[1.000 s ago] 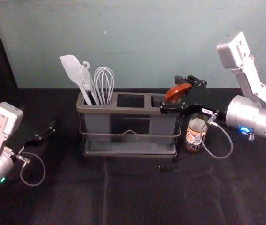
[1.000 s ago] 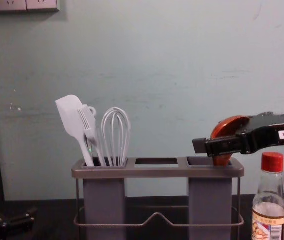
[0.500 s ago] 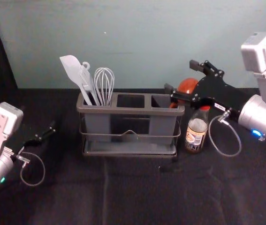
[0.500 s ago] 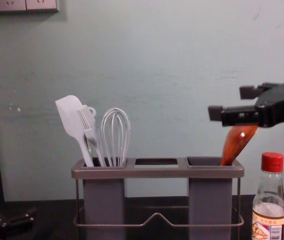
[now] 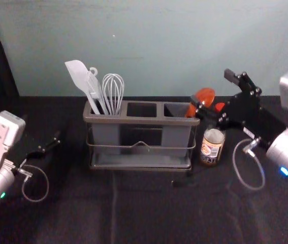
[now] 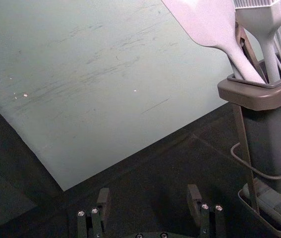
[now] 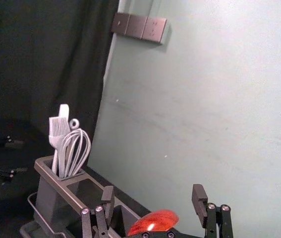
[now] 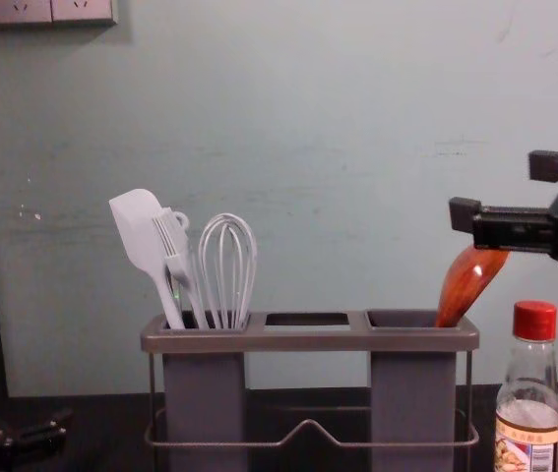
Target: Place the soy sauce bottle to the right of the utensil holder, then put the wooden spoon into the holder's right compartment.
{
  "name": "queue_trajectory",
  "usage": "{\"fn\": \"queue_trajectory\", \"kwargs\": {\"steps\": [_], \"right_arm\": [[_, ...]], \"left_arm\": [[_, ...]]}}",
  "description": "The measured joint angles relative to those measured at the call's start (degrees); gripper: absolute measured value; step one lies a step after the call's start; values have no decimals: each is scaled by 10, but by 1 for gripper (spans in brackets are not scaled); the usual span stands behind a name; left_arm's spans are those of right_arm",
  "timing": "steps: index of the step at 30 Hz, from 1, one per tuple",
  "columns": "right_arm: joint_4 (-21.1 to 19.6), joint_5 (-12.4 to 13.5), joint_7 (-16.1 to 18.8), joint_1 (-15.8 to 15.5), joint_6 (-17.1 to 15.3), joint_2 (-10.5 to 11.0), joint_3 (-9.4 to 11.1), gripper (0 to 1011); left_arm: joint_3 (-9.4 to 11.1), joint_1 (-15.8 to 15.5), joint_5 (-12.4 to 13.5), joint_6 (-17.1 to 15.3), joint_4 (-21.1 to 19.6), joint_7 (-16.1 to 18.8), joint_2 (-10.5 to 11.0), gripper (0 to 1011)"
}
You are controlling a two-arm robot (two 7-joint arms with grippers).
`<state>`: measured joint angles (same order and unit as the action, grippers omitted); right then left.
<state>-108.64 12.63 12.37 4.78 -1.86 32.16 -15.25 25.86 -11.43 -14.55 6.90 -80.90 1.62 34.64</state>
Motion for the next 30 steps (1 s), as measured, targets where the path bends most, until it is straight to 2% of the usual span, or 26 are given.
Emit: {"fn": "queue_trajectory", "kwargs": {"steps": [2, 4, 8, 9, 12, 15, 18, 19, 22, 25, 28, 30], "right_arm": [[-6, -12, -12, -17, 16, -3, 3, 1002], [-13, -34, -35, -47, 50, -11, 8, 1003], [-15, -56, -55, -73, 82, -20, 12, 1003], [-14, -69, -64, -84, 101, -25, 12, 1002], [-4, -97, -82, -102, 141, -36, 8, 1002], [8, -113, -91, -112, 165, -46, 3, 1003], [32, -138, -109, -126, 197, -66, -5, 1002], [32, -138, -109, -126, 197, -66, -5, 1002], [53, -159, -132, -141, 224, -87, -7, 1002], [64, -168, -147, -155, 235, -103, -6, 1002], [67, -169, -160, -164, 235, -115, 1, 1002], [68, -158, -166, -171, 224, -126, 10, 1002]], "left_arm": [[0, 0, 0, 0, 0, 0, 0, 1011], [0, 0, 0, 0, 0, 0, 0, 1012], [0, 0, 0, 0, 0, 0, 0, 1011], [0, 0, 0, 0, 0, 0, 0, 1012], [0, 0, 0, 0, 0, 0, 0, 1011], [0, 0, 0, 0, 0, 0, 0, 1012], [0, 0, 0, 0, 0, 0, 0, 1012], [0, 0, 0, 0, 0, 0, 0, 1012], [0, 0, 0, 0, 0, 0, 0, 1011], [0, 0, 0, 0, 0, 0, 0, 1012], [0, 0, 0, 0, 0, 0, 0, 1011], [0, 0, 0, 0, 0, 0, 0, 1011]]}}
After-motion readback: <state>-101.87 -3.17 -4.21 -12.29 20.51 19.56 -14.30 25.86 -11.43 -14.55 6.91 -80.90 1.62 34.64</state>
